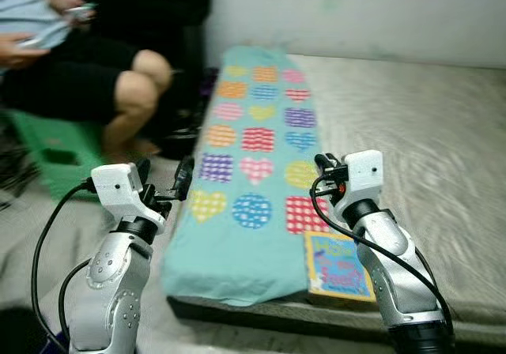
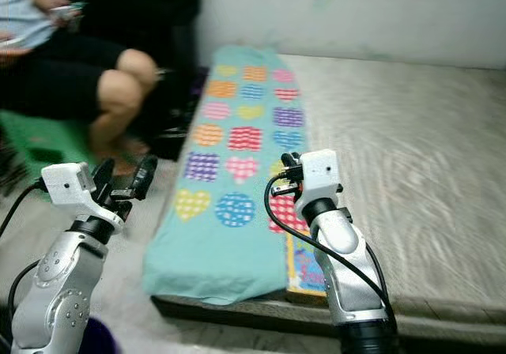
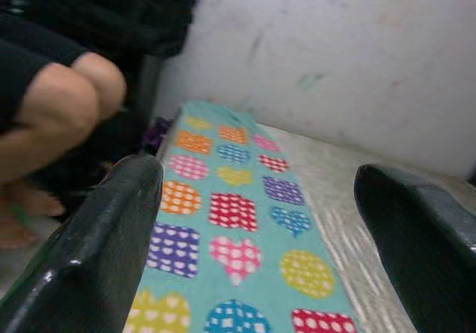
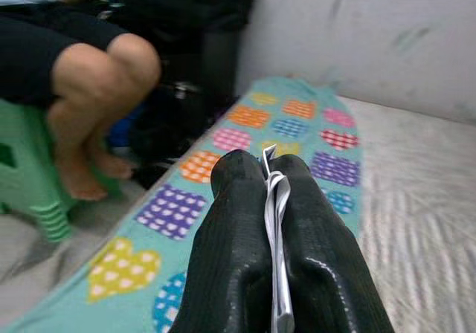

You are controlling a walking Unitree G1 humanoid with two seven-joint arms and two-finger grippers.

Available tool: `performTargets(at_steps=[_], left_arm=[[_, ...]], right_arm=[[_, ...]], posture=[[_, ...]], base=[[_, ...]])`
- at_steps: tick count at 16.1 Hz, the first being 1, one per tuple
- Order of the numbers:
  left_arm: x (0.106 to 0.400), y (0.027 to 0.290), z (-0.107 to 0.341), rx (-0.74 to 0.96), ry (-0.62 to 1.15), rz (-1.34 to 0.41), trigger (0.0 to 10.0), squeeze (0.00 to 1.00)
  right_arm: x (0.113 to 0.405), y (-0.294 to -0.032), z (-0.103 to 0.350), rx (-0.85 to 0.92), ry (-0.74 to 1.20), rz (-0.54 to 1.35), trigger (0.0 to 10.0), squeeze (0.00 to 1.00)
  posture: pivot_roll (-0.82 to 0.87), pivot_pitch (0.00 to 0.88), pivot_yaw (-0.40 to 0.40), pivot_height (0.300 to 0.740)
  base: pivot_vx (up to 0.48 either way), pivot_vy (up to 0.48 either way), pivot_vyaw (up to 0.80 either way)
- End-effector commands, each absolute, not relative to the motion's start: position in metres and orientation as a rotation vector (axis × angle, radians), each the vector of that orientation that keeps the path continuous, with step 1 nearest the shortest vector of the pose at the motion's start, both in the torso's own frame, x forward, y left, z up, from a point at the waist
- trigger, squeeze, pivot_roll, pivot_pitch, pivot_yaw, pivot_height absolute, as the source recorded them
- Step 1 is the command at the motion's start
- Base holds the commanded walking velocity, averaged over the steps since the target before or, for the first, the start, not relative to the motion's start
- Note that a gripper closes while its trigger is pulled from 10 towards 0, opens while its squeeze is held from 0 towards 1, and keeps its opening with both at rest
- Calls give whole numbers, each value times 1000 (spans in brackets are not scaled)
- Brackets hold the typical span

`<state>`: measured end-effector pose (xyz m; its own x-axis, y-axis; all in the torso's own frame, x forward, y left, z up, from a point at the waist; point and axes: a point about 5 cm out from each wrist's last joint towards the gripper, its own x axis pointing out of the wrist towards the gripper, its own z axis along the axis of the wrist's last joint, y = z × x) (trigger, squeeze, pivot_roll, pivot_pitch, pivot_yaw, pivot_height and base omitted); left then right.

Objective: Clean up the room

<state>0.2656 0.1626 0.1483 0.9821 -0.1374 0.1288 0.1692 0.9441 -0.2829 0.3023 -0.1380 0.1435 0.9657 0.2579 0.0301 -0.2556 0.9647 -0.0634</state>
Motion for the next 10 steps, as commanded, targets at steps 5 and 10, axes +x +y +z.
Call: performTargets(at_steps=[5, 10], left_arm=[[269, 161, 146, -275, -94, -130, 10000, 0], [271, 172, 143, -237, -84, -88, 10000, 0]], right_arm=[[304, -138, 149, -72, -69, 262, 10000, 0], [306, -136, 148, -62, -73, 256, 10000, 0]], posture=[[-77, 0, 4, 740], [-63, 0, 12, 740]], base=[[0, 0, 800], [0, 0, 650]])
